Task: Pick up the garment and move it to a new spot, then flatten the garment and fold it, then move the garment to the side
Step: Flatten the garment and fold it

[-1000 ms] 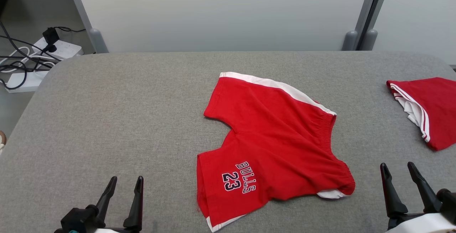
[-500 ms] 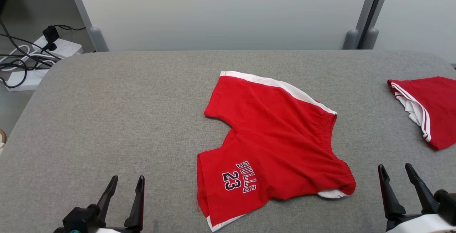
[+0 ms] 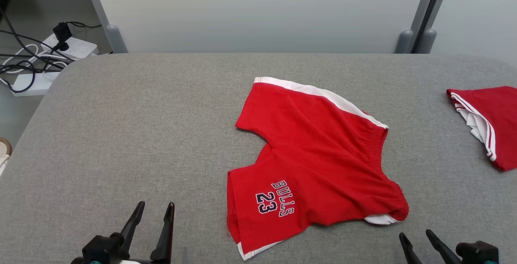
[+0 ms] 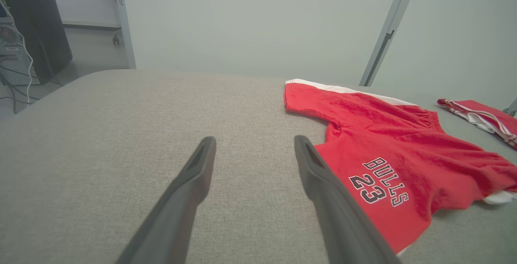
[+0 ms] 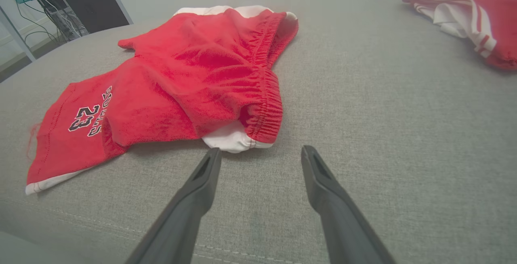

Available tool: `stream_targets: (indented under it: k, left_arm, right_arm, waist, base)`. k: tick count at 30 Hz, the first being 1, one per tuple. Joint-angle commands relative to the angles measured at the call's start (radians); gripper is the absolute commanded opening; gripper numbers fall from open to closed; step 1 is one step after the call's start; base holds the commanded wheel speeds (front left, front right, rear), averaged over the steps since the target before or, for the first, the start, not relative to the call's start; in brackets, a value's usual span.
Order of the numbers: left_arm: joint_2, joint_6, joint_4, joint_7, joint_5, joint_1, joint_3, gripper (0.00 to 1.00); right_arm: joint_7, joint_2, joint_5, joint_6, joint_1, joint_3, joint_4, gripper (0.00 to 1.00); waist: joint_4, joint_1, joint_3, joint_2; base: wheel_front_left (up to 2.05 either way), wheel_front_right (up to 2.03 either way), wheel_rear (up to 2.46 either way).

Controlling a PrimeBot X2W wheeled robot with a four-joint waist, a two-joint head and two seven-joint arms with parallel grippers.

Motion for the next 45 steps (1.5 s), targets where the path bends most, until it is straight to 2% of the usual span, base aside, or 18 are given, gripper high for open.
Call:
stream_targets:
  k: [1,10,28,29,33,37,45]
  left_arm:
    - [0.008,0.0,-0.018,-0.009,-0.01,-0.025,0.025,1.0]
    - [0.014,0.0,-0.021,-0.009,-0.018,-0.047,0.015,1.0]
    - [0.018,0.0,-0.029,-0.009,-0.027,-0.077,-0.004,1.0]
    - [0.018,0.0,-0.029,-0.009,-0.027,-0.079,-0.004,1.0]
    - [0.018,0.0,-0.029,-0.009,-0.035,-0.083,-0.012,1.0]
    - [0.024,0.0,-0.011,-0.009,-0.093,-0.083,-0.081,1.0]
    - [0.087,0.0,0.11,-0.009,-0.351,-0.137,-0.42,1.0]
  right_arm:
    - [-0.011,-0.035,0.024,0.002,-0.047,0.037,0.003,1.0]
    - [-0.013,-0.121,0.078,0.002,-0.157,0.16,0.109,1.0]
    - [-0.014,-0.178,0.132,0.002,-0.25,0.316,0.177,1.0]
    - [-0.014,-0.179,0.136,0.002,-0.253,0.322,0.178,0.87]
    - [-0.014,-0.184,0.152,0.002,-0.258,0.345,0.178,0.0]
    - [-0.014,-0.199,0.17,0.002,-0.263,0.365,0.168,0.0]
    - [-0.014,-0.252,0.192,0.002,-0.283,0.386,0.159,0.0]
  waist:
    - [0.005,0.0,0.005,-0.0001]
    - [0.036,0.0,0.037,-0.0001]
    - [0.078,0.0,0.082,-0.0001]
    - [0.08,0.0,0.083,-0.0001]
    - [0.086,0.0,0.089,-0.0001]
    - [0.082,0.0,0.092,-0.0001]
    - [0.065,0.0,0.099,-0.0001]
  base:
    - [0.0,0.0,0.0]
    - [0.0,0.0,0.0]
    - [0.0,0.0,0.0]
    - [0.0,0.0,0.0]
    - [0.0,0.0,0.0]
    - [0.0,0.0,0.0]
    - [0.0,0.0,0.0]
